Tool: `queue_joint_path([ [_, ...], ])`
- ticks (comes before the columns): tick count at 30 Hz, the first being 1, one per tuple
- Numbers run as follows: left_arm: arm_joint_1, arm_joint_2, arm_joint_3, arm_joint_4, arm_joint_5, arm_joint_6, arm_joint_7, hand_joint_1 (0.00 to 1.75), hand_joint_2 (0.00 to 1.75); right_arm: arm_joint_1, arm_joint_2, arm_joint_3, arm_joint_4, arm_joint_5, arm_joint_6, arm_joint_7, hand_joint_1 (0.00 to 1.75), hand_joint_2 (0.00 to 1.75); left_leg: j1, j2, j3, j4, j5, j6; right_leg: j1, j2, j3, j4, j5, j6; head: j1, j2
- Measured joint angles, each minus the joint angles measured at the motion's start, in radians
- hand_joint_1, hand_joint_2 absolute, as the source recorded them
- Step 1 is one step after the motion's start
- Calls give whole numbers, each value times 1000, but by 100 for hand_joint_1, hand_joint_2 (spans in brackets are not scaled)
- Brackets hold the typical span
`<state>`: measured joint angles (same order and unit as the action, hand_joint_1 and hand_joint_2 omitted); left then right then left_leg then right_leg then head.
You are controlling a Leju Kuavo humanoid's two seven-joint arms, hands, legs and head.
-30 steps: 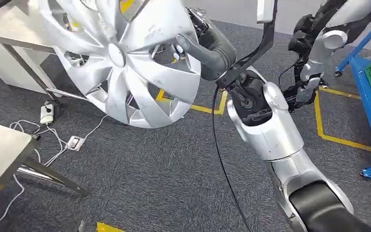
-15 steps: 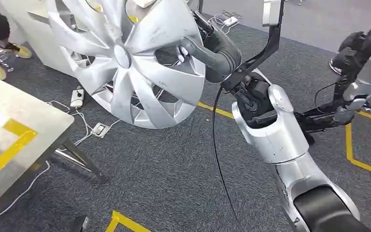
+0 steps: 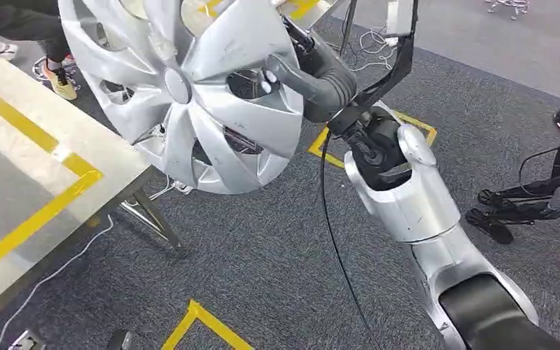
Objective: Take the parts from the cabinet and place them on the table.
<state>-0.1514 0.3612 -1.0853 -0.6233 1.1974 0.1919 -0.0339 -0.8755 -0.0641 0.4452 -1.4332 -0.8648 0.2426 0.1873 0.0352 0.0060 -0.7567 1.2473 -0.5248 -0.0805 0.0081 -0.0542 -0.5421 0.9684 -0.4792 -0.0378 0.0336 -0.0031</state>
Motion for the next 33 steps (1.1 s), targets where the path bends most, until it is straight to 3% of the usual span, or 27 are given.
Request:
queue_joint_path([
  [1, 0, -2, -1, 0, -5, 3, -1, 0, 175, 2, -1, 0, -1, -5, -3, 5, 175, 175, 4, 14, 48, -74, 37, -10, -8, -8, -2, 11, -7, 11, -3, 0],
  [2, 0, -3, -2, 1, -11, 5, -2, 0, 175, 2, -3, -1, -5, -8, -7, 11, 175, 175, 11, 46, 102, -163, 70, -24, -16, -16, -7, 33, -19, 26, -9, 0],
  [3, -1, -13, -2, 2, -17, 4, -5, 0, 175, 1, -6, -2, -13, -13, -8, 14, 175, 175, -2, 80, 111, -169, 39, -27, -10, -19, -18, 48, -30, 40, -27, 0],
  [4, 0, -16, -2, 4, -19, 2, -11, 0, 175, 2, -8, -4, -17, -16, -8, 16, 175, 175, 2, 71, 105, -177, 48, 1, -8, -23, -24, 71, -40, 43, -32, 0],
  [5, 2, -15, -3, 9, -21, -2, -16, 0, 175, 4, -9, -7, -24, -18, -5, 18, 175, 175, 2, 65, 102, -171, 44, 27, -6, -25, -23, 68, -38, 42, -23, 0],
  [8, 0, -23, -5, 22, -26, -21, -28, 0, 175, 7, -16, -11, -32, -21, -5, 24, 175, 175, 0, 43, 96, -171, 49, 43, -11, -27, -28, 71, -44, 50, -8, 0],
  [9, -1, -24, -5, 24, -26, -23, -30, 0, 175, 9, -18, -12, -34, -20, -5, 24, 175, 175, 0, 37, 95, -171, 50, 51, -17, 11, -34, 94, -71, 54, -2, 0],
  [10, -3, -25, -5, 26, -26, -24, -32, 0, 175, 9, -20, -15, -38, -19, -6, 25, 175, 175, 0, 28, 95, -172, 52, 54, -17, 33, -52, 145, -105, 54, 1, 0],
  [11, -8, -26, -5, 28, -26, -24, -33, 0, 175, 9, -21, -20, -41, -18, -7, 25, 175, 175, -2, 18, 93, -173, 54, 57, -16, 42, -82, 219, -143, 54, 8, 0],
  [12, -11, -30, -6, 31, -25, -25, -32, 0, 175, 9, -23, -25, -41, -17, -9, 24, 175, 175, -5, 6, 92, -172, 55, 60, -15, 45, -115, 293, -173, 51, 16, 0],
  [13, -13, -33, -5, 37, -24, -28, -32, 0, 175, 9, -23, -25, -41, -16, -11, 24, 175, 175, -9, -6, 92, -172, 57, 61, -15, 45, -139, 347, -185, 46, 23, 0],
  [14, -13, -34, -5, 43, -24, -31, -27, 0, 175, 9, -23, -25, -40, -12, -11, 24, 175, 175, -14, -19, 93, -173, 57, 64, -13, 47, -146, 357, -174, 37, 28, 0],
  [15, -13, -37, -5, 47, -24, -34, -25, 0, 175, 9, -24, -24, -40, -7, -10, 24, 175, 175, -18, -32, 92, -173, 59, 66, -8, 50, -138, 330, -145, 26, 30, 0],
  [17, -13, -40, -6, 52, -24, -36, -23, 0, 175, 9, -24, -25, -39, -4, -10, 23, 175, 175, -22, -59, 92, -175, 64, 72, 8, 71, -79, 188, -55, -4, 32, 0],
  [18, -14, -46, -6, 53, -25, -40, -23, 0, 175, 5, -24, -25, -40, -3, -7, 21, 175, 175, -15, -68, 92, -178, 68, 74, 20, 113, -46, 109, -26, -23, 32, 0],
  [19, -15, -49, -6, 55, -26, -42, -23, 0, 175, 5, -24, -26, -40, -3, -2, 18, 175, 175, -19, -86, 89, -179, 72, 68, 17, 123, -33, 88, -33, -32, 25, 0],
  [20, -15, -50, -6, 58, -28, -45, -23, 0, 175, 3, -25, -26, -38, -2, 4, 13, 175, 175, -12, -95, 86, -181, 77, 63, 25, 118, -32, 80, -29, -27, 28, 0],
  [21, -15, -49, -6, 60, -28, -46, -23, 0, 175, 3, -25, -26, -38, -1, 7, 11, 175, 175, -7, -106, 83, -184, 82, 56, 24, 109, -31, 79, -30, -30, 32, 0],
  [23, -13, -47, -7, 67, -29, -51, -22, 0, 175, 3, -24, -26, -39, 0, 13, 10, 175, 175, -15, -133, 82, -202, 98, 41, 18, 88, -14, 35, -19, -32, 43, 0],
  [24, -10, -46, -8, 69, -30, -51, -21, 0, 175, 4, -24, -25, -38, 2, 14, 10, 175, 175, -25, -67, 72, -190, 80, 44, 12, 72, -3, 9, -1, -13, 41, 0],
  [25, -13, -42, -8, 71, -32, -51, -21, 0, 175, 4, -23, -25, -38, 2, 15, 9, 175, 175, -27, -17, 53, -154, 40, 42, 10, 67, -3, -5, 8, -16, 30, 0],
  [27, -16, -41, -8, 77, -32, -51, -21, 0, 175, 4, -24, -25, -36, 3, 15, 7, 175, 175, -18, -4, 1, -23, -33, 32, 8, 44, -8, -5, 13, -13, 17, 0],
  [28, -16, -41, -8, 79, -32, -51, -21, 0, 175, 8, -24, -25, -34, 4, 15, 7, 175, 175, -15, -4, -19, 31, -52, 26, 6, 33, -10, -4, 12, -13, 11, 0],
  [29, -15, -41, -9, 81, -32, -51, -21, 0, 175, 10, -24, -24, -30, 5, 14, 7, 175, 175, -12, -4, -23, 52, -51, 19, 4, 22, -12, -1, 12, -11, 6, 0],
  [31, -15, -42, -10, 82, -32, -43, -21, 0, 175, 13, -23, -24, -27, 5, 8, 7, 175, 175, -5, 5, 27, -27, 4, 5, -3, 2, -20, 13, 5, 0, -6, 0],
  [32, -15, -41, -10, 83, -32, -40, -21, 0, 175, 13, -22, -24, -28, 5, 6, 7, 175, 175, -2, 26, 81, -115, 45, -3, -8, -6, -25, 29, -3, 10, -9, 0],
  [33, -16, -42, -10, 83, -33, -35, -21, 0, 175, 11, -21, -25, -29, 5, 4, 7, 175, 175, -1, 69, 115, -183, 50, -13, -8, -12, -30, 48, -13, 22, -16, 0],
])
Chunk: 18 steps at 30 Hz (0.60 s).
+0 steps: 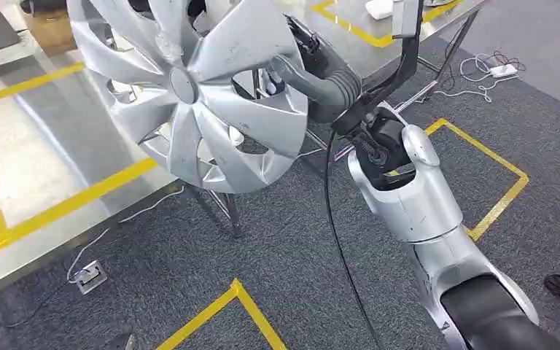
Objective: Take the parts from the cabinet and place them on the table.
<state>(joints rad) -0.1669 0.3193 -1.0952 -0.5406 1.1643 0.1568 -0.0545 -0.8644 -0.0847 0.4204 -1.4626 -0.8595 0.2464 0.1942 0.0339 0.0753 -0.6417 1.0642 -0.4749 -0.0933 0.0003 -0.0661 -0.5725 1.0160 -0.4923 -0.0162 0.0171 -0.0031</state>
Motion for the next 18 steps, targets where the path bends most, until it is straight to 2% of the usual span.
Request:
queue_joint_path([
  [1, 0, -3, 0, 0, -1, 2, 1, 0, 175, -2, 2, -1, -2, 0, -2, 0, 175, 175, -9, 17, 2, 5, -12, 14, 9, -2, -10, 14, -8, 9, -16, 0],
  [2, 0, -1, 0, 2, -2, 4, 3, 0, 175, -5, 3, 0, -1, 0, -2, 1, 175, 175, -8, 6, -4, 5, -10, 45, 10, -4, -13, 22, -10, 12, -11, 0],
  [3, 1, -1, 0, 2, -2, 3, 3, 0, 175, -7, 5, 0, -2, 0, -2, 1, 175, 175, -9, 1, -7, 5, -9, 54, 10, -9, -11, 21, -8, 13, -1, 0],
  [5, 0, -4, 0, 3, -2, 2, 3, 0, 175, -6, 6, -1, -1, -1, -3, 0, 175, 175, -7, -17, -8, 5, -4, 66, 8, -22, -12, 20, -10, 17, 1, 0],
  [6, 0, -5, 0, 3, -2, 2, 4, 0, 175, -8, 6, -1, -1, -1, -5, 0, 175, 175, -6, -26, -9, 4, -2, 71, 5, -4, -16, 29, -26, 24, 4, 0],
  [7, -1, -5, 0, 3, -2, 4, 6, 0, 175, -8, 6, -2, -2, -2, -5, 0, 175, 175, -6, -34, -10, 4, 1, 76, 0, 26, -26, 66, -59, 29, 10, 0],
  [8, -3, -5, 0, 3, -5, 5, 10, 0, 175, -7, 6, -3, -1, -3, -3, 0, 175, 175, -6, -44, -12, 4, 2, 79, -1, 43, -53, 142, -104, 32, 16, 0],
  [9, -3, -5, 0, 3, -6, 3, 11, 0, 175, -6, 3, -5, 0, -8, 4, -5, 175, 175, -7, -54, -14, 4, 4, 82, -1, 51, -85, 221, -142, 33, 22, 0],
  [10, -3, -5, 0, 3, -6, -1, 10, 0, 175, -5, 3, -7, 0, -13, 13, -9, 175, 175, -9, -65, -16, 4, 6, 84, 0, 55, -113, 287, -165, 32, 27, 0],
  [11, -2, -5, 0, 3, -6, -6, 9, 0, 175, -5, 2, -7, 1, -18, 19, -13, 175, 175, -12, -77, -17, 4, 7, 86, 1, 57, -128, 322, -171, 29, 32, 0],
  [12, -2, -5, 0, 4, -6, -7, 9, 0, 175, -6, 2, -7, 3, -22, 20, -14, 175, 175, -15, -89, -17, 4, 9, 89, 2, 59, -122, 313, -154, 22, 37, 0],
  [13, -2, -5, 0, 4, -9, -7, 9, 0, 175, -8, 2, -7, 3, -25, 21, -13, 175, 175, -18, -102, -17, 4, 10, 90, 4, 62, -98, 263, -116, 11, 41, 0],
  [14, -2, -5, 0, 4, -11, -5, 9, 0, 175, -11, 2, -7, 2, -29, 21, -13, 175, 175, -22, -116, -17, 4, 12, 92, 8, 73, -62, 182, -68, -3, 44, 0],
  [15, -3, -5, 0, 3, -11, -2, 9, 0, 175, -16, 2, -8, 1, -34, 21, -13, 175, 175, -23, -128, -17, 3, 15, 92, 13, 99, -22, 93, -23, -20, 46, 0],
  [16, -2, -9, 0, 0, -11, 2, 9, 0, 175, -20, 2, -8, -1, -37, 22, -13, 175, 175, -19, -136, -19, 2, 18, 90, 15, 133, -1, 51, -27, -37, 42, 0],
  [17, -3, -9, 0, -1, -11, 4, 9, 0, 175, -24, 2, -10, -2, -42, 24, -13, 175, 175, -17, -150, -23, 2, 23, 84, 15, 130, 1, 40, -18, -34, 35, 0],
  [18, -2, -8, 0, -2, -12, 5, 10, 0, 175, -27, 2, -10, -1, -43, 25, -13, 175, 175, -13, -157, -28, 0, 28, 76, 20, 123, 2, 40, -18, -34, 44, 0],
])
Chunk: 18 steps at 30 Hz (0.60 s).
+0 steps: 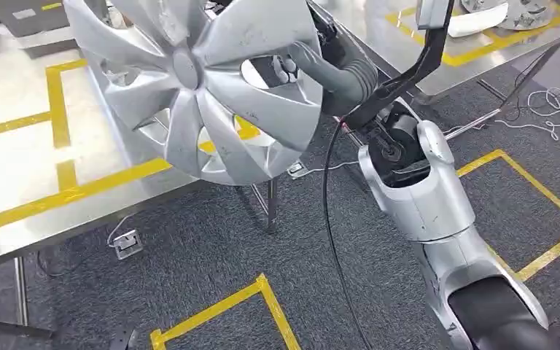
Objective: Take the parts from the cabinet and place them on the table.
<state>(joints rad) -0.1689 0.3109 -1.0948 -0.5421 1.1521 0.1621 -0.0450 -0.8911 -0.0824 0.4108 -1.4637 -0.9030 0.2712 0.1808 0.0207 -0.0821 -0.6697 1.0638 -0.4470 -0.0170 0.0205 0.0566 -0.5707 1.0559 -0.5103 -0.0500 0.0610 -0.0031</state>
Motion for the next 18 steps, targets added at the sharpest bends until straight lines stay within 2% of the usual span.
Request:
queue_joint_path([
  [2, 4, 0, 0, 0, 0, 0, 3, 0, 175, -2, 3, 0, 0, -5, 4, 0, 175, 175, 2, -23, 0, -14, 13, -15, 0, -16, 9, -23, 6, -4, 7, 0],
  [3, 6, 0, -1, 0, -2, 0, 2, 0, 175, -2, 6, 1, 0, -8, 5, 0, 175, 175, 0, 6, -6, -11, 7, -13, -12, -31, 23, -61, 16, 4, 9, 0],
  [4, 6, 2, -1, 0, -6, -1, 3, 0, 175, -2, 12, 2, 0, -11, 6, 1, 175, 175, -6, 68, -17, 1, -14, -18, -10, -37, 25, -75, 25, 8, 0, 0],
  [5, 5, 3, -1, 0, -9, -1, 3, 0, 175, -5, 14, 1, 0, -16, 8, 1, 175, 175, -2, 85, -38, 47, -54, -24, -10, -46, 23, -77, 30, 3, -10, 0],
  [7, 4, 2, -1, 0, -12, -3, 3, 0, 175, -4, 14, 1, 2, -25, 12, 1, 175, 175, 5, 86, -93, 193, -125, -36, -10, -68, 18, -75, 31, 4, -21, 0],
  [8, 5, 3, -1, 1, -13, -3, 3, 0, 175, -1, 14, 2, 4, -30, 15, 1, 175, 175, 7, 85, -110, 240, -136, -43, -11, -79, 16, -73, 31, 4, -29, 0],
  [9, 5, 3, -1, 1, -13, -3, 2, 0, 175, 2, 16, 2, 7, -37, 19, 1, 175, 175, 9, 85, -106, 241, -126, -48, -12, -89, 14, -70, 30, 6, -34, 0],
  [10, 6, 3, -1, 1, -13, -5, 2, 0, 175, 3, 17, 2, 10, -46, 25, 2, 175, 175, 10, 88, -80, 200, -95, -54, -14, -99, 12, -64, 28, 11, -41, 0],
  [11, 6, 4, -1, 1, -14, -5, 1, 0, 175, 3, 19, 2, 10, -54, 29, 3, 175, 175, 12, 97, -36, 128, -56, -59, -18, -107, 10, -56, 23, 18, -44, 0],
  [12, 5, 4, -1, 1, -17, -5, 1, 0, 175, 1, 21, 2, 10, -66, 34, 3, 175, 175, 13, 124, 16, 40, -18, -64, -20, -114, 7, -43, 15, 28, -49, 0],
  [13, 4, 3, -1, 1, -19, -5, -1, 0, 175, -1, 24, 1, 10, -76, 39, 3, 175, 175, 4, 174, 30, 10, -44, -68, -17, -120, 3, -34, 8, 36, -55, 0],
  [14, 4, 2, 0, 0, -19, -8, -3, 0, 175, -4, 28, -1, 10, -88, 45, 3, 175, 175, 5, 190, 27, 4, -35, -52, -2, -124, -7, -13, 0, 44, -73, 0],
  [15, 5, 4, 0, 2, -22, -11, -5, 0, 175, -5, 30, -3, 10, -95, 51, 5, 175, 175, 5, 176, 22, 12, -39, -25, -2, -128, -7, -14, 2, 42, -63, 0],
  [16, 5, 4, 0, 2, -25, -16, -5, 0, 175, -5, 30, -3, 11, -99, 57, 8, 175, 175, 3, 168, 17, 12, -38, -19, -3, -140, -4, -16, 1, 44, -49, 0],
  [17, 5, 3, 0, 2, -30, -22, -5, 0, 175, -5, 32, -6, 13, -103, 58, 9, 175, 175, 3, 157, 16, 13, -35, -12, -4, -148, -4, -18, 1, 45, -47, 0],
  [18, 4, 3, 0, 3, -32, -22, -6, 0, 175, -5, 33, -9, 15, -105, 58, 10, 175, 175, 5, 144, 16, 10, -32, -5, -7, -149, -5, -11, -9, 51, -47, 0],
])
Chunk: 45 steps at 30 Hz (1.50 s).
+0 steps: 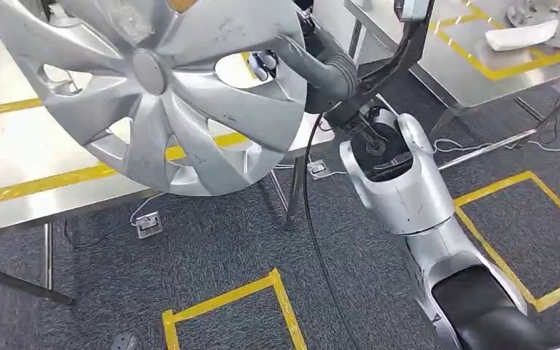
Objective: Take the parts from the cabinet and place them on the table.
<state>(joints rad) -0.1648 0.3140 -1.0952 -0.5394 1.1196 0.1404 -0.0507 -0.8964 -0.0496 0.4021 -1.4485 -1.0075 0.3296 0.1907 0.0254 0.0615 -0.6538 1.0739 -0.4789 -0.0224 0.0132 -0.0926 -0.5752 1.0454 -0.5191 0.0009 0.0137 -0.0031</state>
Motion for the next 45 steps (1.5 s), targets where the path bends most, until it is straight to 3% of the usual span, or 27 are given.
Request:
queue_joint_path([
  [2, -3, 0, 0, 0, 0, 0, -2, 0, 175, -1, 0, -5, 0, -1, 1, 1, 175, 175, 1, -22, -2, -1, 5, 11, -11, 68, -24, 75, -63, 11, 11, 0],
  [5, -4, 0, 1, 0, 0, 4, -2, 0, 175, 3, 0, -10, 2, -6, 0, 1, 175, 175, -4, -60, -6, -1, 10, 19, -11, 83, -110, 282, -150, 13, 27, 0],
  [6, -3, 0, 1, 0, 0, 5, -2, 0, 175, 5, 0, -10, 3, -8, 2, 1, 175, 175, -7, -72, -6, -1, 11, 21, -11, 84, -117, 297, -144, 9, 31, 0],
  [8, -2, 1, 1, 1, -1, -1, -3, 0, 175, 6, 0, -10, 6, -15, 8, 1, 175, 175, -14, -98, -6, -1, 14, 25, -7, 91, -81, 208, -73, -10, 40, 0],
  [10, -2, 1, 2, 2, -4, -5, -6, 0, 175, 1, 2, -11, 6, -22, 17, 1, 175, 175, -15, -118, -7, -3, 18, 27, 5, 137, -15, 48, 14, -46, 47, 0],
  [11, -3, -3, 2, 2, -6, -3, -8, 0, 175, 0, 4, -11, 6, -24, 21, 1, 175, 175, -19, -126, -11, -3, 22, 22, 3, 155, -2, 32, 7, -59, 38, 0],
  [12, -2, 2, 5, 2, -11, 3, -9, 0, 175, -3, 6, -11, 8, -27, 27, 2, 175, 175, -9, -133, -15, -5, 27, 15, 10, 149, -2, 20, 16, -52, 41, 0],
  [15, 1, 13, 7, 3, -14, 10, -12, 0, 175, -7, 18, -5, 18, -31, 48, 7, 175, 175, -9, -151, -19, -22, 45, -8, 9, 128, 14, -27, 22, -58, 53, 0],
  [16, 2, 18, 7, 2, -13, 12, -13, 0, 175, -8, 25, -4, 21, -36, 53, 10, 175, 175, -11, -102, -27, -11, 31, -5, 2, 117, 20, -49, 34, -42, 52, 0],
  [17, 1, 24, 9, 2, -13, 19, -13, 0, 175, -10, 33, -4, 25, -44, 58, 14, 175, 175, -15, -63, -44, 21, -6, -8, 0, 116, 19, -62, 42, -48, 43, 0],
  [20, 2, 26, 16, 0, -8, 42, 8, 0, 175, -10, 46, 0, 36, -60, 74, 30, 175, 175, -2, -60, -119, 215, -103, -27, -4, 97, 11, -59, 47, -45, 24, 0],
  [22, 3, 26, 16, -1, -6, 52, 12, 0, 175, -6, 54, 6, 44, -60, 73, 36, 175, 175, 4, -59, -115, 223, -86, -39, -9, 89, 3, -52, 48, -40, 9, 0],
  [24, 4, 26, 18, -4, -5, 57, 13, 0, 175, -7, 59, 14, 52, -61, 73, 38, 175, 175, 13, -55, -24, 72, -8, -52, -17, 82, -5, -35, 41, -26, 0, 0],
  [25, 4, 25, 20, -4, -5, 59, 16, 0, 175, -8, 63, 15, 54, -60, 73, 38, 175, 175, 18, -49, 13, 7, 7, -58, -19, 81, -9, -22, 34, -17, -5, 0],
  [26, 3, 23, 23, -5, -5, 61, 24, 0, 175, -10, 67, 16, 56, -60, 73, 39, 175, 175, 11, -48, 21, 1, -21, -57, -10, 81, -20, -10, 28, -6, -15, 0],
  [27, 5, 26, 24, -9, -5, 55, 36, 0, 175, -11, 71, 18, 60, -58, 75, 38, 175, 175, 10, -51, 16, -1, -13, -30, -12, 82, -25, 0, 27, -3, -14, 0],
  [31, 5, 12, 24, -6, 13, 9, 55, 0, 175, -11, 74, 20, 76, -45, 83, 24, 175, 175, 10, -51, 11, -4, -4, -1, -17, 84, -29, 1, 21, 12, 1, 0],
  [32, 4, 8, 24, -5, 18, 7, 52, 0, 175, -12, 74, 20, 77, -47, 74, 21, 175, 175, 10, -51, 11, -4, -3, 4, -17, 85, -39, 31, -7, 17, 7, 0],
  [35, 4, -2, 24, 3, 12, -2, 18, 0, 175, -11, 69, 19, 76, -50, 27, 23, 175, 175, 5, -51, 5, -4, 1, 12, -17, 85, -126, 250, -120, 23, 26, 0],
  [36, 4, -5, 24, 6, 5, -11, 15, 0, 175, -10, 66, 19, 76, -50, 14, 29, 175, 175, 2, -51, 4, -4, 1, 14, -16, 86, -140, 291, -130, 21, 28, 0],
  [37, 4, -8, 24, 12, 0, -26, 9, 0, 175, -10, 61, 18, 76, -51, 4, 34, 175, 175, -1, -52, 4, -4, 2, 15, -14, 86, -134, 286, -115, 15, 34, 0],
  [39, 3, -10, 23, 24, -3, -55, -13, 0, 175, -10, 55, 16, 70, -51, -10, 39, 175, 175, -11, -58, 4, -4, 5, 19, -7, 88, -72, 162, -39, -10, 46, 0],
  [40, 1, -10, 23, 27, -5, -61, -26, 0, 175, -11, 53, 13, 64, -44, -13, 39, 175, 175, -16, -61, 5, -4, 6, 21, 3, 91, -26, 70, 4, -30, 48, 0],
  [41, 0, -13, 23, 28, -10, -64, -35, 0, 175, -14, 51, 10, 57, -35, -15, 37, 175, 175, -13, -61, 4, -6, 8, 21, 10, 93, 0, 16, 2, -54, 47, 0],
  [42, -2, -13, 23, 31, -11, -68, -38, 0, 175, -19, 50, 9, 55, -27, -13, 35, 175, 175, -15, -65, 0, -6, 12, 16, 10, 92, 3, 2, 7, -53, 39, 0],
  [44, -3, -12, 23, 47, -14, -78, -38, 0, 175, -26, 47, 8, 55, -19, -6, 32, 175, 175, -11, -64, -5, -7, 18, 7, 16, 92, 3, -4, 7, -53, 47, 0],
  [45, -2, -12, 23, 55, -13, -85, -37, 0, 175, -26, 46, 6, 54, -11, -2, 31, 175, 175, -17, -66, -6, -3, 1, 38, 8, 92, 7, -18, 2, -3, 47, 0],
])
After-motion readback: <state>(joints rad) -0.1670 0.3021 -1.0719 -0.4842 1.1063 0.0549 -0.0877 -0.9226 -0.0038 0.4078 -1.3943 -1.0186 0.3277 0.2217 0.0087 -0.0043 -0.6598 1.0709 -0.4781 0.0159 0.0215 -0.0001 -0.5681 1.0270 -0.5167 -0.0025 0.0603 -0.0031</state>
